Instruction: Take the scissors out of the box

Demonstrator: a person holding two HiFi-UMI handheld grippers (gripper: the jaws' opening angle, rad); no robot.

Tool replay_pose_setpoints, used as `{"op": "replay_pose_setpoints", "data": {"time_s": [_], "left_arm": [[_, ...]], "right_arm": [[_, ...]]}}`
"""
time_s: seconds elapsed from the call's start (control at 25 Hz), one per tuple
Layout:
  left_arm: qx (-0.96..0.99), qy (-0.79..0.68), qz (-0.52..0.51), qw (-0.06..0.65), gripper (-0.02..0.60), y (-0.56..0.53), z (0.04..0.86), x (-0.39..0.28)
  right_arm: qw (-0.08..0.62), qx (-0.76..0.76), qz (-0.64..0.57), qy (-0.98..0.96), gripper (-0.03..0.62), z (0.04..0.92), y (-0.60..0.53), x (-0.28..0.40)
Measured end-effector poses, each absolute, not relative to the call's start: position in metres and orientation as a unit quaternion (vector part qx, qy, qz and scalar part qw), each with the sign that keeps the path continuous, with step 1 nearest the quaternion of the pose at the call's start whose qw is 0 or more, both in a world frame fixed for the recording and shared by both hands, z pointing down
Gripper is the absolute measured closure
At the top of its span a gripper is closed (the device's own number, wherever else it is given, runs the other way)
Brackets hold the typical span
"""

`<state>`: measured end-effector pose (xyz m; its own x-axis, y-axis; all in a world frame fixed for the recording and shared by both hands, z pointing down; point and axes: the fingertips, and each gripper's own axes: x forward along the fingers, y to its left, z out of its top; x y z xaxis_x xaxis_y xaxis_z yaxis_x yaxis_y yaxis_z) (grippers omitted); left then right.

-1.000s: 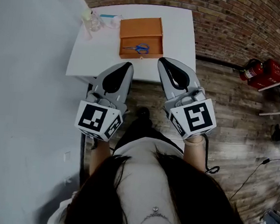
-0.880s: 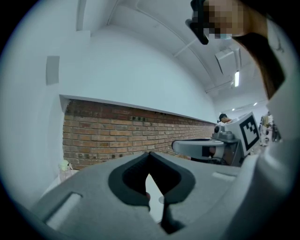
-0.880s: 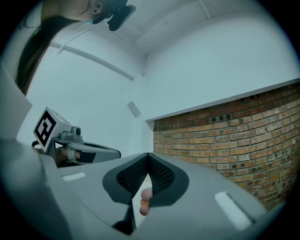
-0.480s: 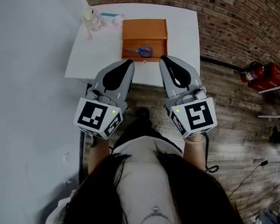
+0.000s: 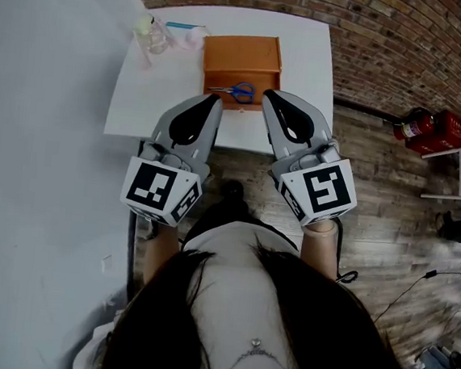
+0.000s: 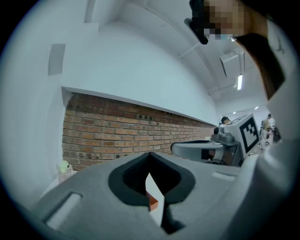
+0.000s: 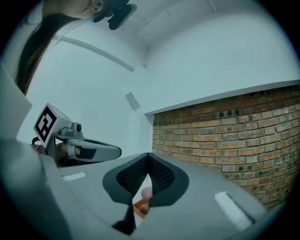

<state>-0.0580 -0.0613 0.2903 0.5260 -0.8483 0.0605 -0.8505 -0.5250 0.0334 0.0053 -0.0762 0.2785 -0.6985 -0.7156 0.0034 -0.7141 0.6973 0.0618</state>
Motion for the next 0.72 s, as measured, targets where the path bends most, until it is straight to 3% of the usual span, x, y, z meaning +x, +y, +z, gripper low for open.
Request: {"op": "replay_pose_setpoints", "data": {"time_s": [0.72], "left_arm": [[0.881, -0.472, 0.006, 0.034, 0.581, -0.107, 0.294, -0.09]], "right_arm": [[0.031, 0.393, -0.042, -0.918, 0.588, 0.28, -0.117, -0.032]]}}
